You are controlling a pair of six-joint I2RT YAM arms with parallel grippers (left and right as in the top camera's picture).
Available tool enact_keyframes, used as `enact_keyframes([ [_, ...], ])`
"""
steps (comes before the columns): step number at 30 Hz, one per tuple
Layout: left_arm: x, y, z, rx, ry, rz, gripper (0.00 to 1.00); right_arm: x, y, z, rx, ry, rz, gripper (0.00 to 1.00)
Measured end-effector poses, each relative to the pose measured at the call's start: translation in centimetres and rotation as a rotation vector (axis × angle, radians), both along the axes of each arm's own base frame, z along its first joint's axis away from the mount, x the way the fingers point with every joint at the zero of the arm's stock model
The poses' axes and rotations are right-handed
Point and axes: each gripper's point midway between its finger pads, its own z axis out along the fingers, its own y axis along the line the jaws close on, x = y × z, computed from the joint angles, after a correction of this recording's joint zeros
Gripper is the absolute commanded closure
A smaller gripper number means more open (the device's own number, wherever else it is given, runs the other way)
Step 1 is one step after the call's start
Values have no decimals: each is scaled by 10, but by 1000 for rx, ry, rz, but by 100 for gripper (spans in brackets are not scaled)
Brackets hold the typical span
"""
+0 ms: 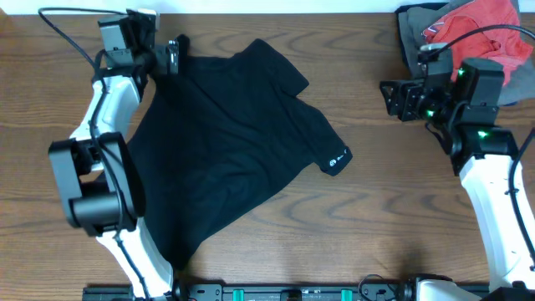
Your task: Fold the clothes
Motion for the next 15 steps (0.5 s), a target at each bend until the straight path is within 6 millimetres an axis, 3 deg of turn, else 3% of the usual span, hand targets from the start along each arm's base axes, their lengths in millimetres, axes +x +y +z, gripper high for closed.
enact_keyframes([
  [9,-141,-9,30,-71,444,125,2,-5,45,-6,-10,9,116,26],
  [15,-207,17,-9,-75,713,353,2,-12,67,-8,-22,12,181,26],
])
